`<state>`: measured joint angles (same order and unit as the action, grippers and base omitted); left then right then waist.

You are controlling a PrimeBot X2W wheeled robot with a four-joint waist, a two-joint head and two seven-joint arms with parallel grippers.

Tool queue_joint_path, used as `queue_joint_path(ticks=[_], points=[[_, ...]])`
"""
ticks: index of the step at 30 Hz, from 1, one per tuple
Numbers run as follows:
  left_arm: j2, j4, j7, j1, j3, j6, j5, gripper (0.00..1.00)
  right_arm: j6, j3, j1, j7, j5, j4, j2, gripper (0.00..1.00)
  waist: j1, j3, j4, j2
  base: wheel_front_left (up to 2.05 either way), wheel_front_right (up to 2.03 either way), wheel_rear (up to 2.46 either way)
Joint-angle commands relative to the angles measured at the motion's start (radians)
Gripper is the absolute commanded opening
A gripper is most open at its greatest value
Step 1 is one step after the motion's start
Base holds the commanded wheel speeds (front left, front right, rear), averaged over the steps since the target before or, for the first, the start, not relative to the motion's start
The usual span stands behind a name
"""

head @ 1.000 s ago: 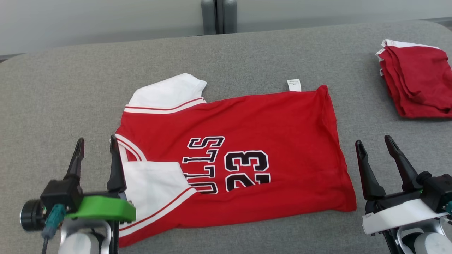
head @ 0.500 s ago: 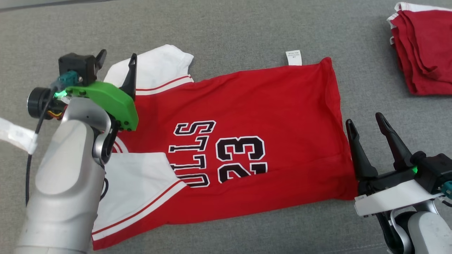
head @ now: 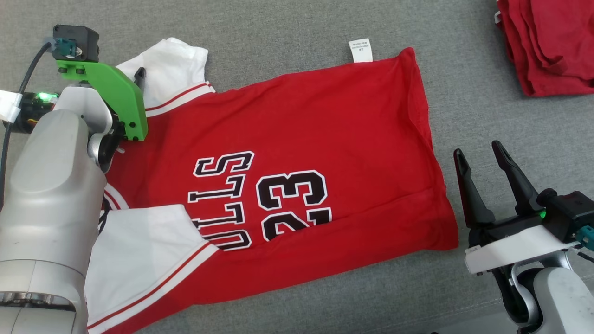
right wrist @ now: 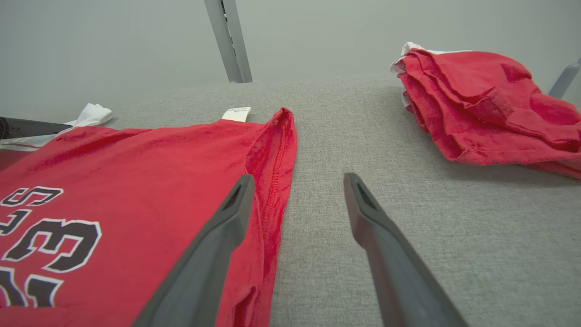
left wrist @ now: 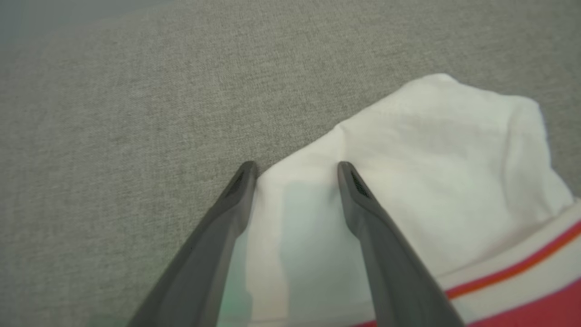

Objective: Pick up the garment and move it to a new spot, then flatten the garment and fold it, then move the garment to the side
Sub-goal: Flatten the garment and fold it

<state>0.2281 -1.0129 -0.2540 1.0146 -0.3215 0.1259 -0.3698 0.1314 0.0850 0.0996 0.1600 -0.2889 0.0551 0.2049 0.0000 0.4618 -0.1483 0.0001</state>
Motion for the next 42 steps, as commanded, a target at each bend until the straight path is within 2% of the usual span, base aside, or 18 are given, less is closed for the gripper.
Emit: queue_joint_path(ticks=[1,6,10,20,27,28,29,30,31,36,42], points=[[0.0,-0.047,-0.02,-0.033,-0.022,0.005,0.0,0.0,-0.002,-0.007,0.017,-0.002,-0.007,-0.009,0.008,1.0,0.0,0.002,-0.001,-0.0001,0.0,0.0,0.0],[0.008,-0.064,0.054,-0.034,-0.039,0.003,-0.016,0.0,-0.002,-0.02,0.07,-0.015,-0.032,-0.055,0.04,1.0,0.0,-0.006,0.01,-0.0001,0.0,0.0,0.0],[0.0,-0.067,0.132,-0.026,-0.05,0.003,-0.029,0.0,-0.002,-0.001,0.166,-0.025,-0.048,-0.14,0.088,1.0,0.0,-0.005,0.03,-0.0001,0.0,0.0,0.0],[-0.052,-0.048,0.258,0.02,-0.112,0.003,-0.067,0.0,-0.001,0.127,0.47,-0.027,-0.149,-0.432,0.149,1.0,0.0,0.025,0.125,-0.0001,0.0,0.0,0.0],[-0.069,-0.036,0.322,0.033,-0.152,0.004,-0.102,0.0,-0.002,0.216,0.59,-0.057,-0.213,-0.614,0.181,1.0,0.0,0.033,0.161,-0.0001,0.0,0.0,0.0],[-0.069,-0.034,0.332,0.033,-0.159,0.004,-0.105,0.0,-0.002,0.231,0.601,-0.059,-0.226,-0.633,0.186,0.9,0.0,0.033,0.164,-0.0001,0.0,0.0,0.0],[-0.068,-0.031,0.341,0.035,-0.165,0.004,-0.109,0.0,-0.002,0.242,0.611,-0.059,-0.235,-0.647,0.19,0.49,0.0,0.033,0.166,-0.0001,0.0,0.0,0.0],[-0.069,-0.026,0.351,0.037,-0.169,0.004,-0.118,0.0,-0.002,0.256,0.62,-0.062,-0.243,-0.663,0.198,0.35,0.0,0.033,0.167,-0.0001,0.0,0.0,0.0],[-0.066,-0.022,0.361,0.04,-0.174,0.004,-0.12,0.0,-0.002,0.268,0.627,-0.062,-0.252,-0.675,0.202,0.0,0.0,0.033,0.168,-0.0001,0.0,0.0,0.0],[-0.052,-0.006,0.439,0.039,-0.177,0.004,-0.146,0.0,-0.002,0.314,0.664,-0.012,-0.295,-0.707,0.234,0.0,0.0,0.024,0.167,-0.0001,0.0,0.0,0.0],[-0.027,0.067,0.509,-0.006,-0.16,-0.006,-0.138,0.0,-0.002,0.319,0.655,0.08,-0.315,-0.657,0.277,0.0,0.0,-0.002,0.167,-0.0001,0.0,0.0,0.0]])
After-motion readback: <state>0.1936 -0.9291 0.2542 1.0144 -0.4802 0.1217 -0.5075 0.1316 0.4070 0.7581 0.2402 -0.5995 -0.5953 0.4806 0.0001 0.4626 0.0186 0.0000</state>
